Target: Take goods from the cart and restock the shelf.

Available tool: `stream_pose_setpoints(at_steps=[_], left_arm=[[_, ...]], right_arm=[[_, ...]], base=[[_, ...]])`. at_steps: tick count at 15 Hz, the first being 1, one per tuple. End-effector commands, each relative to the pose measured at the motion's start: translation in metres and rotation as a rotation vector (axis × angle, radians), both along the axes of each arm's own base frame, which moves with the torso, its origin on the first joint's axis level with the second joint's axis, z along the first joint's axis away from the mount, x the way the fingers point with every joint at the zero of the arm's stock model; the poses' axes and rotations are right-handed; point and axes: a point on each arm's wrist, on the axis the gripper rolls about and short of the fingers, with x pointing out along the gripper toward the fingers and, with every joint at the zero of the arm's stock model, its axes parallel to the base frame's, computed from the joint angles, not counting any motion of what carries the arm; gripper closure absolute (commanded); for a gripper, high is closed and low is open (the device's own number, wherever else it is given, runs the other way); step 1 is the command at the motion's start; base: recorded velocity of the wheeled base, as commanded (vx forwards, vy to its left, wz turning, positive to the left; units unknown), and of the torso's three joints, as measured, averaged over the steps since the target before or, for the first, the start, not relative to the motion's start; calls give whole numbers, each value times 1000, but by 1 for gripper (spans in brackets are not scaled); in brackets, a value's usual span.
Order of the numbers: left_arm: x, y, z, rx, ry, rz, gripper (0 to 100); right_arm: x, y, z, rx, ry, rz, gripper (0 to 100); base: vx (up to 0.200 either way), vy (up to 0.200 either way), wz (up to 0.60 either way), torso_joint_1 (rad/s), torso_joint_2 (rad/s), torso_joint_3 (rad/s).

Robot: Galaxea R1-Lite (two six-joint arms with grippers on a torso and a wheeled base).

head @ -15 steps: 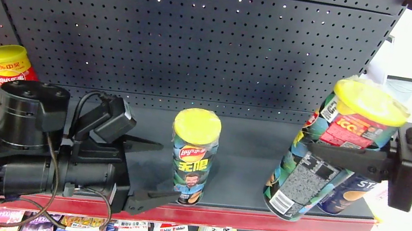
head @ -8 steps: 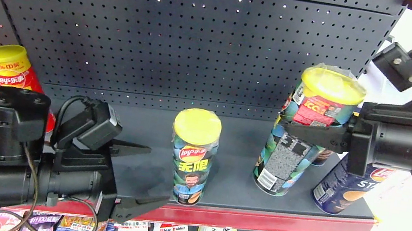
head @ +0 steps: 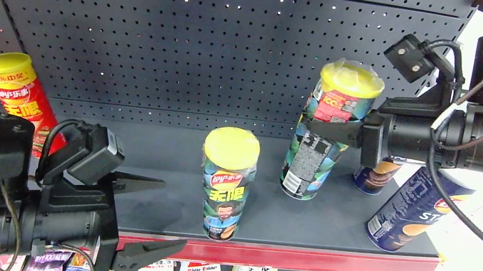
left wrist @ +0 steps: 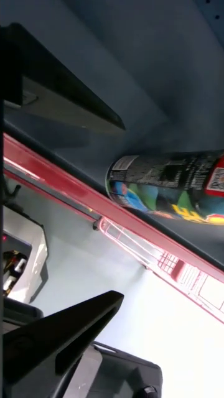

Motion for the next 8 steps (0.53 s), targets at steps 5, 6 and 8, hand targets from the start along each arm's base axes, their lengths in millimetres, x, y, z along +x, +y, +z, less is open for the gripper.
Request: stream_pose_setpoints(at_steps=[5, 6, 8], left_arm=[[-10, 19, -6, 5, 11, 63, 0], [-8, 22, -6, 5, 11, 76, 0], [-7, 25, -6, 7, 13, 94, 0]], right_arm=[[42, 33, -18, -9, 13, 29, 100], [46, 36, -19, -9, 12, 29, 100], [57, 42, -21, -4, 8, 30, 100]], base=[[0, 0, 0, 0, 0, 0], [0, 0, 0, 0, 0, 0], [0, 0, 0, 0, 0, 0]])
